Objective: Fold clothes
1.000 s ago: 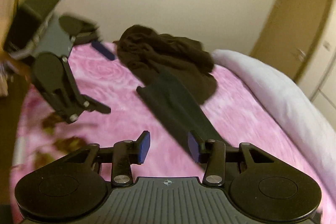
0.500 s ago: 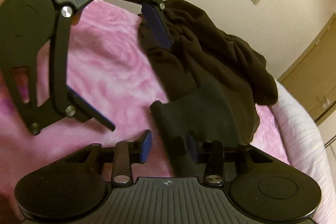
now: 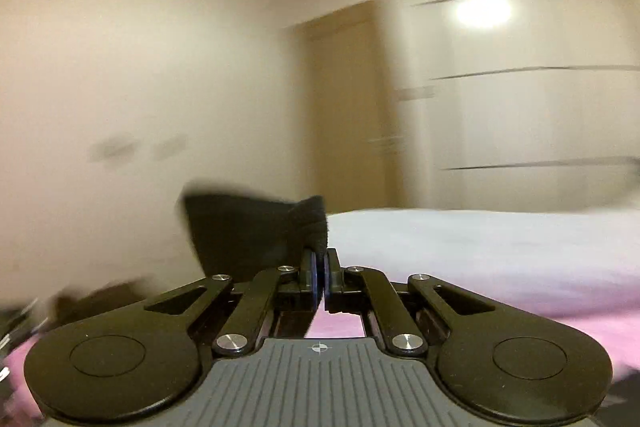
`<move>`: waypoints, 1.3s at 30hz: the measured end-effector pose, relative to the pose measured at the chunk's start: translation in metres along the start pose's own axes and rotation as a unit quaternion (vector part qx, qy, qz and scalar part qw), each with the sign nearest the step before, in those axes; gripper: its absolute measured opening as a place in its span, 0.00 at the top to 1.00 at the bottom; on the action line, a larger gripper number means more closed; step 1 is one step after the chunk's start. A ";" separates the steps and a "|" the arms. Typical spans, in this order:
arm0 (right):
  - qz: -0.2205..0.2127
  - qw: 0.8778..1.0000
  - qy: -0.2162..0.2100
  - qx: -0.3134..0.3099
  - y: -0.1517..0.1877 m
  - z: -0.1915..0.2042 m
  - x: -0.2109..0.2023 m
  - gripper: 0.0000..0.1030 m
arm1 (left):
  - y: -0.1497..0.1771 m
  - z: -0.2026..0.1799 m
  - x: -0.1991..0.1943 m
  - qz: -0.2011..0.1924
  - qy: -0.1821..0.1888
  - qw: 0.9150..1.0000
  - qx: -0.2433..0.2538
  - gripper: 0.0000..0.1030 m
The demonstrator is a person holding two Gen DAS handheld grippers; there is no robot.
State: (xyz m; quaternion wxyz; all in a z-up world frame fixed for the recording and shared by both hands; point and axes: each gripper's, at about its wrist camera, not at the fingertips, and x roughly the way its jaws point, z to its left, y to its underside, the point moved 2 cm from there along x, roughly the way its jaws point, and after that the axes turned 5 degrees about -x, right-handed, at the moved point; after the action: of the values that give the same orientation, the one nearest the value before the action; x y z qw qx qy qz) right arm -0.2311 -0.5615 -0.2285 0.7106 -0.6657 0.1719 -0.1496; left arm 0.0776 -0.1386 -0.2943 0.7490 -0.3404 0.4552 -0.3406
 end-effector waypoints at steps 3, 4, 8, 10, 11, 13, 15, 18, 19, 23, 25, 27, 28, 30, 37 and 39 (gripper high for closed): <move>0.047 0.988 0.125 0.080 0.039 -0.114 -0.051 0.99 | -0.025 -0.049 0.025 0.001 0.048 0.999 0.004 0.06; 0.078 0.978 0.159 0.110 0.062 -0.146 -0.063 0.99 | -0.032 -0.065 0.034 0.005 0.063 0.998 0.006 0.06; 0.150 0.938 0.230 0.213 0.132 -0.219 -0.098 0.99 | -0.050 -0.123 0.068 0.030 0.110 0.993 0.019 0.06; 0.167 0.925 0.233 0.251 0.153 -0.239 -0.111 0.98 | -0.056 -0.146 0.083 0.046 0.130 0.990 0.026 0.06; 0.170 0.924 0.230 0.253 0.157 -0.244 -0.114 0.98 | -0.057 -0.156 0.090 0.052 0.136 0.989 0.031 0.06; 0.170 0.925 0.223 0.257 0.160 -0.254 -0.120 0.98 | -0.059 -0.172 0.103 0.065 0.139 0.987 0.045 0.06; 0.161 0.927 0.214 0.263 0.160 -0.261 -0.120 0.98 | -0.063 -0.185 0.115 0.069 0.130 0.988 0.057 0.06; 0.142 0.934 0.198 0.262 0.150 -0.267 -0.128 0.98 | -0.069 -0.195 0.133 0.076 0.122 0.988 0.061 0.07; 0.128 0.937 0.201 0.256 0.144 -0.269 -0.136 0.98 | -0.070 -0.196 0.139 0.079 0.126 0.987 0.055 0.07; 0.128 0.933 0.212 0.260 0.144 -0.283 -0.159 0.98 | -0.071 -0.200 0.156 0.096 0.147 0.983 0.045 0.07; 0.162 0.924 0.202 0.280 0.158 -0.294 -0.162 0.98 | -0.069 -0.205 0.162 0.108 0.156 0.981 0.051 0.07; 0.183 0.917 0.194 0.295 0.168 -0.303 -0.166 0.98 | -0.066 -0.207 0.163 0.115 0.159 0.979 0.055 0.07; 0.184 0.915 0.190 0.305 0.170 -0.307 -0.169 0.98 | -0.065 -0.208 0.163 0.117 0.160 0.979 0.055 0.07; 0.189 0.907 0.186 0.326 0.173 -0.312 -0.171 0.85 | -0.064 -0.208 0.162 0.120 0.160 0.979 0.049 0.07; 0.162 0.885 0.194 0.391 0.176 -0.338 -0.180 0.51 | -0.061 -0.210 0.163 0.124 0.158 0.979 0.039 0.07; 0.173 0.882 0.198 0.392 0.174 -0.345 -0.176 0.51 | -0.061 -0.210 0.162 0.124 0.157 0.979 0.036 0.07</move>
State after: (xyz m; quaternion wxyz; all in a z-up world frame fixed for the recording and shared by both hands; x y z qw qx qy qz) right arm -0.5444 -0.7810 -0.4132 0.8792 -0.2496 0.3484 -0.2082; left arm -0.0690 -0.3467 -0.3912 0.7163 -0.1965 0.5932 -0.3104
